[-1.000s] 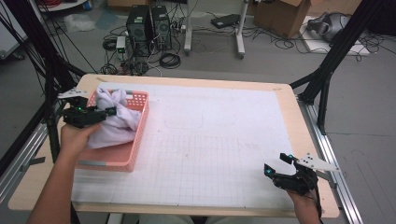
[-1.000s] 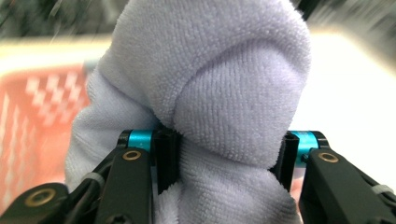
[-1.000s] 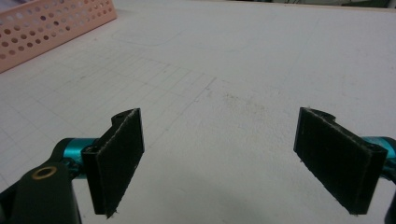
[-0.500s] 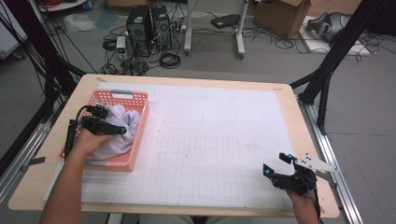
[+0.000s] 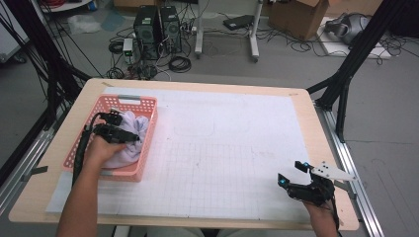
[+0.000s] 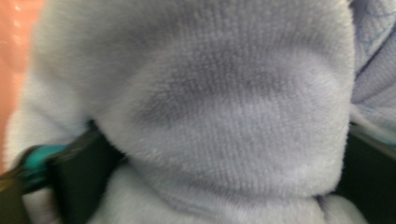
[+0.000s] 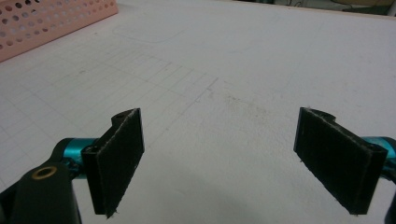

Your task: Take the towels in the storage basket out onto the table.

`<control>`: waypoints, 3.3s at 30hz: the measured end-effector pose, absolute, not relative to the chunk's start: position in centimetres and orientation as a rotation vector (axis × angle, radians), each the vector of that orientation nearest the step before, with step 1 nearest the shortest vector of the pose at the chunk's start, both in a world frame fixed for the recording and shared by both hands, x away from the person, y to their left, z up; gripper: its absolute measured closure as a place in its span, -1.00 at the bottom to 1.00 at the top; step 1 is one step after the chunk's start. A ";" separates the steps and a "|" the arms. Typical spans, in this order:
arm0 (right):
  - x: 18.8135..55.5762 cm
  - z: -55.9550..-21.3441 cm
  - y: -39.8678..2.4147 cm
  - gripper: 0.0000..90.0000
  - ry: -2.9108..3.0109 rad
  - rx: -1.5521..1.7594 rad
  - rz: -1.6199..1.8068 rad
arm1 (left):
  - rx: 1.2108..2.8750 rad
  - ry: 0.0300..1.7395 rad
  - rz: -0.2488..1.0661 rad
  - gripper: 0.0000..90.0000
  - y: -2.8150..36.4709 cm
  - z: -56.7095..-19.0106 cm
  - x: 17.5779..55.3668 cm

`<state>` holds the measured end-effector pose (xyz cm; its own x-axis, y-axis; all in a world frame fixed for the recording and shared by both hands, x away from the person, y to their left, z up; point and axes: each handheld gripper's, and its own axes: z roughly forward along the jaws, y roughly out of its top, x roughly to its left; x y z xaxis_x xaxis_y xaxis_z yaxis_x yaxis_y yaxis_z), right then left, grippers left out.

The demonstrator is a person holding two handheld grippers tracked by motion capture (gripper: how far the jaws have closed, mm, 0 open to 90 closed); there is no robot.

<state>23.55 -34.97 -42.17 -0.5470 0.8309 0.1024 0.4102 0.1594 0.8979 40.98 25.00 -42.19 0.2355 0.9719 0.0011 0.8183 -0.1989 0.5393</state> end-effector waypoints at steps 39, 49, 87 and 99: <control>23.3 -41.6 -35.5 -0.67 2.001 1.183 1.347 | 1.392 1.084 0.548 0.17 30.3 -35.2 34.7; 23.2 -41.7 -35.2 -0.67 2.014 1.153 1.382 | 1.301 0.894 0.561 0.15 29.0 -34.0 33.7; 23.5 -42.0 -35.5 -0.67 2.027 1.158 1.377 | 1.584 0.494 0.196 0.11 3.9 -37.8 36.3; 23.5 -42.2 -35.7 -0.67 2.034 1.172 1.368 | 1.871 0.701 0.310 -0.58 1.0 -40.2 37.0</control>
